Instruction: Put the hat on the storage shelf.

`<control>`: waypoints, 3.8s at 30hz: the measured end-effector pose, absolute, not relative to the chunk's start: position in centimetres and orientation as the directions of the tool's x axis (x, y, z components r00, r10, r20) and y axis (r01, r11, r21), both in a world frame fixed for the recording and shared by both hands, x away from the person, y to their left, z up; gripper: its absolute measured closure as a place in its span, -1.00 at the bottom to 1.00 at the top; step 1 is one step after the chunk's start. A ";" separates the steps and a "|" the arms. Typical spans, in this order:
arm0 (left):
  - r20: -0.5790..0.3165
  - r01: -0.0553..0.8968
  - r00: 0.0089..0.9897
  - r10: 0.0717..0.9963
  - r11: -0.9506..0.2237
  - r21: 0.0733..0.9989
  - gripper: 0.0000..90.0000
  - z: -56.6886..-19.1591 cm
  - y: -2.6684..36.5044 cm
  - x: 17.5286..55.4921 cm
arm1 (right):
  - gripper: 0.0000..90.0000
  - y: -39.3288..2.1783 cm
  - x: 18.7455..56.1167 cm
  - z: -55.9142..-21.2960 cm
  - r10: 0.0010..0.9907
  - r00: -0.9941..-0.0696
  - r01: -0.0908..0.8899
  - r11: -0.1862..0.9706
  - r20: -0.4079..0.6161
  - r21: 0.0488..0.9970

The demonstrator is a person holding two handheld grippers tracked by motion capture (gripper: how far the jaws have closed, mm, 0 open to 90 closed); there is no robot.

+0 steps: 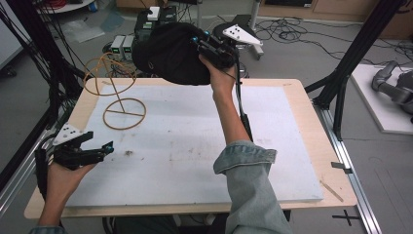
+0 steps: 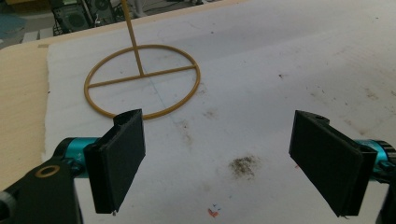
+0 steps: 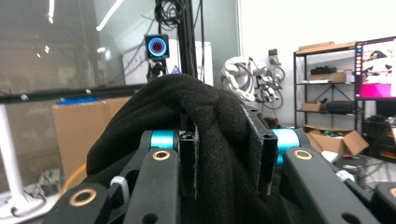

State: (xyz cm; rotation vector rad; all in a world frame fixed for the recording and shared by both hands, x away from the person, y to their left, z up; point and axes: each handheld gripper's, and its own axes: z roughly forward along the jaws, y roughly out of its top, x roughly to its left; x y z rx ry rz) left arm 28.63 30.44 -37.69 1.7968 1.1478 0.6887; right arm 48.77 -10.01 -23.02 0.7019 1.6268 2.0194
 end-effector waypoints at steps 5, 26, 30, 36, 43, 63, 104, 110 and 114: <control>-0.005 0.426 0.424 0.906 -0.195 0.884 -0.58 -37.7 30.4 28.6 | 0.59 -8.7 49.3 -22.7 0.610 -0.782 -0.020 -0.222 0.123 0.975; -0.001 0.418 0.420 0.908 -0.192 0.888 -0.58 -37.5 30.8 27.9 | 0.58 -2.5 50.5 -22.3 0.537 -0.831 0.012 -0.247 0.147 0.969; -0.001 0.418 0.416 0.909 -0.191 0.888 -0.58 -37.4 31.0 27.8 | 0.58 -1.4 50.6 -22.4 0.518 -0.842 0.025 -0.243 0.152 0.970; -0.001 0.419 0.416 0.909 -0.190 0.888 -0.58 -37.4 31.1 27.7 | 0.58 0.6 50.5 -22.2 0.500 -0.855 0.028 -0.228 0.142 0.973; -0.004 0.415 0.407 0.913 -0.181 0.892 -0.58 -37.2 31.4 27.3 | 0.58 2.7 50.7 -22.6 0.493 -0.859 0.039 -0.209 0.140 0.977; -0.003 0.417 0.400 0.916 -0.180 0.891 -0.58 -37.2 32.0 27.0 | 0.57 6.1 51.6 -24.7 0.476 -0.863 0.104 -0.158 0.168 0.982; -0.003 0.420 0.400 0.916 -0.181 0.889 -0.58 -37.4 32.0 26.9 | 0.40 11.3 51.6 -27.1 0.471 -0.864 0.209 0.009 0.180 0.978; -0.004 0.418 0.401 0.916 -0.178 0.891 -0.58 -37.3 32.0 26.9 | 0.34 11.4 51.6 -27.4 0.475 -0.860 0.221 0.015 0.187 0.975; -0.004 0.420 0.402 0.916 -0.180 0.890 -0.58 -37.4 32.0 26.9 | 0.29 11.3 51.7 -27.7 0.477 -0.857 0.227 0.015 0.193 0.974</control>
